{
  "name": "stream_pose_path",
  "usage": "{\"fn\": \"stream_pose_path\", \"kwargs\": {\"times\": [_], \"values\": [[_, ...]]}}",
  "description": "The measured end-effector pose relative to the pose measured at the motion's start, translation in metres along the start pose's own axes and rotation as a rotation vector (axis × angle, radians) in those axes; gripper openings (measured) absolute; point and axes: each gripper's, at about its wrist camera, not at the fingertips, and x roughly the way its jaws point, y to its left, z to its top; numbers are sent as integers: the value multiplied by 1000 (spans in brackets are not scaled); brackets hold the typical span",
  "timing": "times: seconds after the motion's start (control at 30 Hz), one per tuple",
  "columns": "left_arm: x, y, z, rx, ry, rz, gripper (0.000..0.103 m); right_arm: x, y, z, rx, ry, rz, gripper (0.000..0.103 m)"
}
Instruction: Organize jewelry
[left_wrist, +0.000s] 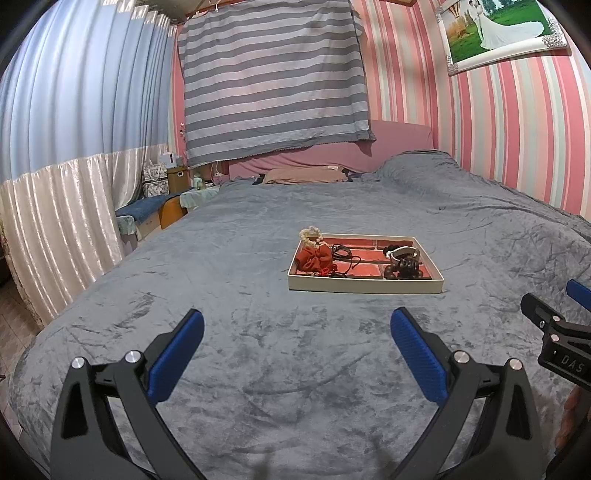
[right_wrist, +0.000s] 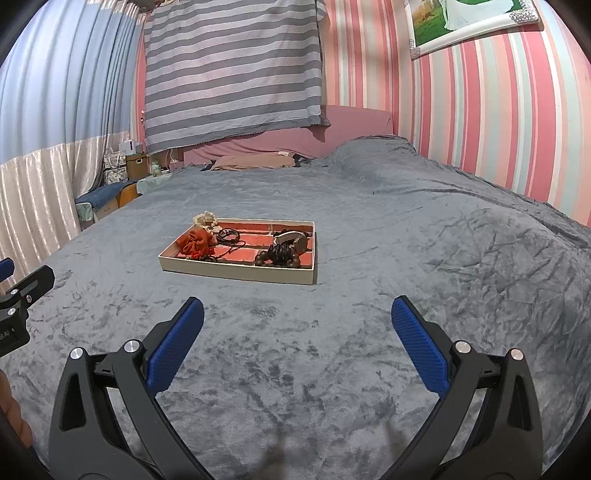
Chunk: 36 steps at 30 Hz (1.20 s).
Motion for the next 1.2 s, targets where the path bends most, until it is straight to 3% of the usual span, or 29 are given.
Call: {"fn": "stream_pose_path", "kwargs": {"times": [1.2], "values": [[0,0,-1,-2,5,0,99,4,0,-3,4,10,6,99]]}}
